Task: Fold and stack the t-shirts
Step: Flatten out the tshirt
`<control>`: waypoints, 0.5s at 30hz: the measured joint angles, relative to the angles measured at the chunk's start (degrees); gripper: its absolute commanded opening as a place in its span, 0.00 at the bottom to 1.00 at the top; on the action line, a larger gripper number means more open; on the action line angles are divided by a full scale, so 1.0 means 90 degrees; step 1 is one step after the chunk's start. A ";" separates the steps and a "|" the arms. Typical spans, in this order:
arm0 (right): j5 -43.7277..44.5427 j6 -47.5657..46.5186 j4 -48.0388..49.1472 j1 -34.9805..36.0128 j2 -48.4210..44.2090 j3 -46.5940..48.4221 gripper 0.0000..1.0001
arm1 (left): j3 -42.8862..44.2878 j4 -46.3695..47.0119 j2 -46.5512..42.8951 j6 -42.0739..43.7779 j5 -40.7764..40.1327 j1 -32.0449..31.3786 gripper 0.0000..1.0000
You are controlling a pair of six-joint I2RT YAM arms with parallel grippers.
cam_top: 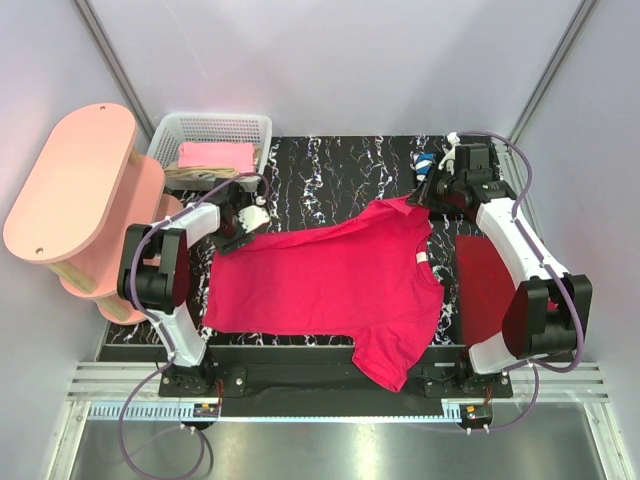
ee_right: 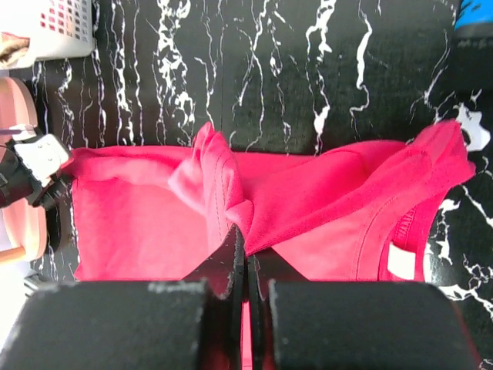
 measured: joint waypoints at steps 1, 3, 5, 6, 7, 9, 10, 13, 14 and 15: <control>-0.0010 0.0002 0.0010 0.0000 -0.0027 -0.0061 0.00 | -0.0066 0.0015 0.0000 -0.0034 -0.0027 0.0010 0.72; -0.0056 0.0024 0.0095 0.0000 -0.0024 -0.0136 0.00 | -0.0080 0.0155 -0.0083 -0.0138 -0.0087 0.0039 0.80; -0.0119 0.0044 0.0138 0.0000 -0.0024 -0.0168 0.00 | -0.0080 0.0284 -0.0287 -0.0282 -0.0080 0.0073 0.82; -0.0146 0.0049 0.0165 0.0000 -0.0019 -0.0170 0.00 | -0.0080 0.0318 -0.0442 -0.0362 -0.0075 0.0078 0.82; -0.0153 0.0049 0.0204 0.0000 -0.0017 -0.0170 0.00 | -0.0078 0.0345 -0.0695 -0.0466 -0.0039 0.0078 0.82; -0.0158 0.0049 0.0262 0.0000 -0.0010 -0.0170 0.00 | -0.0075 0.0338 -0.1071 -0.0602 0.0078 0.0073 0.81; -0.0158 0.0049 0.0304 0.0000 0.0007 -0.0170 0.00 | -0.0075 0.0301 -0.1353 -0.0680 0.0206 0.0049 0.81; -0.0158 0.0046 0.0350 0.0000 0.0100 -0.0148 0.00 | -0.0163 0.0289 -0.2198 -0.0818 0.0483 -0.0238 0.78; -0.0158 0.0046 0.0355 0.0000 0.0143 -0.0126 0.00 | -0.0223 0.0301 -0.2346 -0.0840 0.0542 -0.0362 0.77; -0.0160 0.0046 0.0352 0.0000 0.0209 -0.0087 0.00 | -0.0321 0.0330 -0.2460 -0.0857 0.0588 -0.0503 0.76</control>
